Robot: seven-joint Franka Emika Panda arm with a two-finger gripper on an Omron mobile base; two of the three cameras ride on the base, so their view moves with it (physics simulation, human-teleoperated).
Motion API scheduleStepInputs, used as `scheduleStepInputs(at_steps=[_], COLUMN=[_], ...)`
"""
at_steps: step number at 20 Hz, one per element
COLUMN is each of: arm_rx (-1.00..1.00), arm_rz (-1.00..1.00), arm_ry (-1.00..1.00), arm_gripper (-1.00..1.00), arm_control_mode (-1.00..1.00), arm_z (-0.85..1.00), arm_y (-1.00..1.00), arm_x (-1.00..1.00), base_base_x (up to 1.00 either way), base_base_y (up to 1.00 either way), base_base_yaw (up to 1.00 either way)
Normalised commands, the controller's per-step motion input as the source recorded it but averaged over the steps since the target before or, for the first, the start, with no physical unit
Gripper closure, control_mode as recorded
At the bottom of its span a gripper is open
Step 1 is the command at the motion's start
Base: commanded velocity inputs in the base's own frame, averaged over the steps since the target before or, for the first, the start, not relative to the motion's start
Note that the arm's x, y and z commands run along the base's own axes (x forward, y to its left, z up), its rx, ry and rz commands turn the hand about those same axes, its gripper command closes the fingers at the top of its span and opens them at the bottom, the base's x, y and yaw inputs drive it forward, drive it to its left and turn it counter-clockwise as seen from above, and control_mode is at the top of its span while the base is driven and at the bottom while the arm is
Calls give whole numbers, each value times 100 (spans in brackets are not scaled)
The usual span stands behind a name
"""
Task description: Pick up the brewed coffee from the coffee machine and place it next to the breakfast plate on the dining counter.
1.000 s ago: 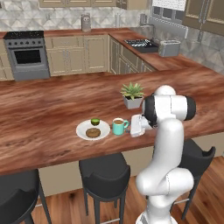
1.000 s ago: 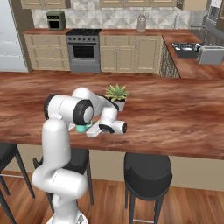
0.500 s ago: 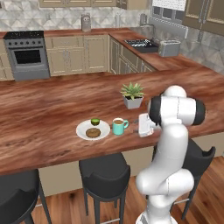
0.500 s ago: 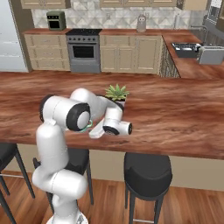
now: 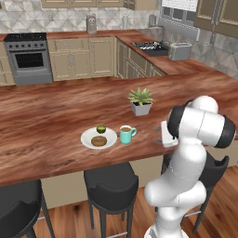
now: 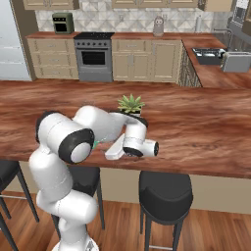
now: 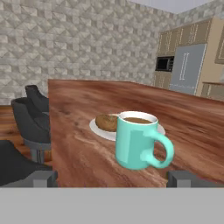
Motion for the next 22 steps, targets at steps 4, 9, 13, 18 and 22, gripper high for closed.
scheduleStepInputs(at_steps=[4,9,13,18,22], arm_rx=[0,0,0,-1,-9], arm_rz=[0,0,0,0,0], arm_ry=[-2,-3,-1,-2,0], arm_gripper=[-100,-100,-100,-100,-100], arm_control_mode=[-100,-100,-100,-100,-100], arm_z=[61,69,73,73,55], arm_y=[-13,-1,0,0,11], arm_x=[-72,-76,-72,-63,-47], base_base_x=[0,0,0,0,0], base_base_y=[0,0,0,0,0], base_base_yaw=[0,0,0,0,0])
